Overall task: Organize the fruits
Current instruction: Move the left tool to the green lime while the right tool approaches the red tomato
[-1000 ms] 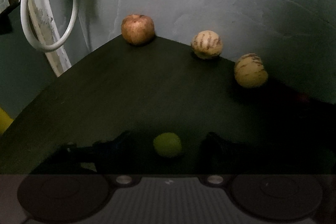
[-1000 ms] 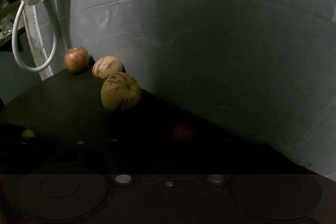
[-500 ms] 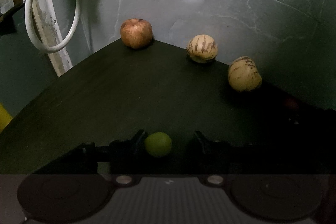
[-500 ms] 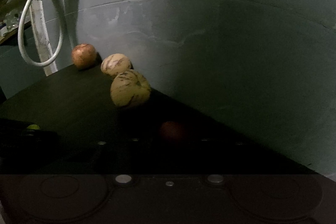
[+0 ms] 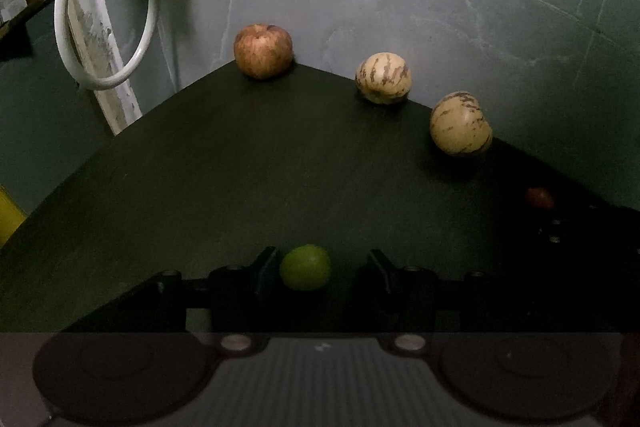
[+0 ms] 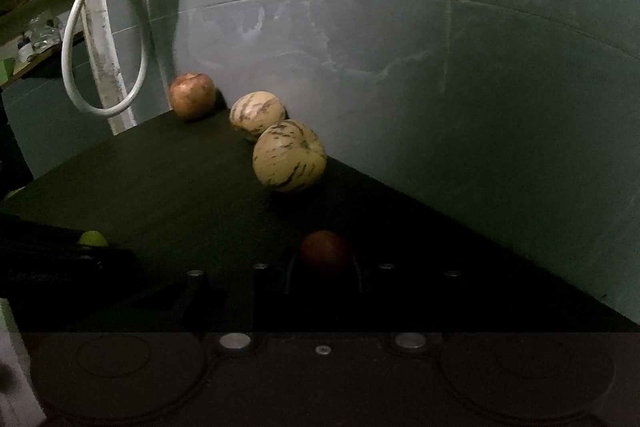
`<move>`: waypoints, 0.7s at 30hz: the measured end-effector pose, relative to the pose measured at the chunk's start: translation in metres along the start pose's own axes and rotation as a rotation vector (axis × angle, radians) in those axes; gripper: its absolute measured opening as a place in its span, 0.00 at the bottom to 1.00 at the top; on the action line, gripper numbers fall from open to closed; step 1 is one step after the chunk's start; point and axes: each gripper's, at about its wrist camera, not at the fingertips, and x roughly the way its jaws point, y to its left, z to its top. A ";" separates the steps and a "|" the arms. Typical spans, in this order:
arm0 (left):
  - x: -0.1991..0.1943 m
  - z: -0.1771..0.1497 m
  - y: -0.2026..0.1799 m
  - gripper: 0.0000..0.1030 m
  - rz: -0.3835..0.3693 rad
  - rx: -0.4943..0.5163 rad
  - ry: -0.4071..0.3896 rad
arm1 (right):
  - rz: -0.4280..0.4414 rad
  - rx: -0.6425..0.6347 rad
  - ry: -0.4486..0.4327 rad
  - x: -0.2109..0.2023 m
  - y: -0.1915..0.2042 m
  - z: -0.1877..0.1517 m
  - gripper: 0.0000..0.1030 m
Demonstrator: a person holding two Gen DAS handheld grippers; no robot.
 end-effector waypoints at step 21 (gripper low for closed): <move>-0.016 -0.003 0.018 0.27 -0.053 -0.072 0.039 | 0.092 -0.025 0.012 -0.046 0.021 0.003 0.28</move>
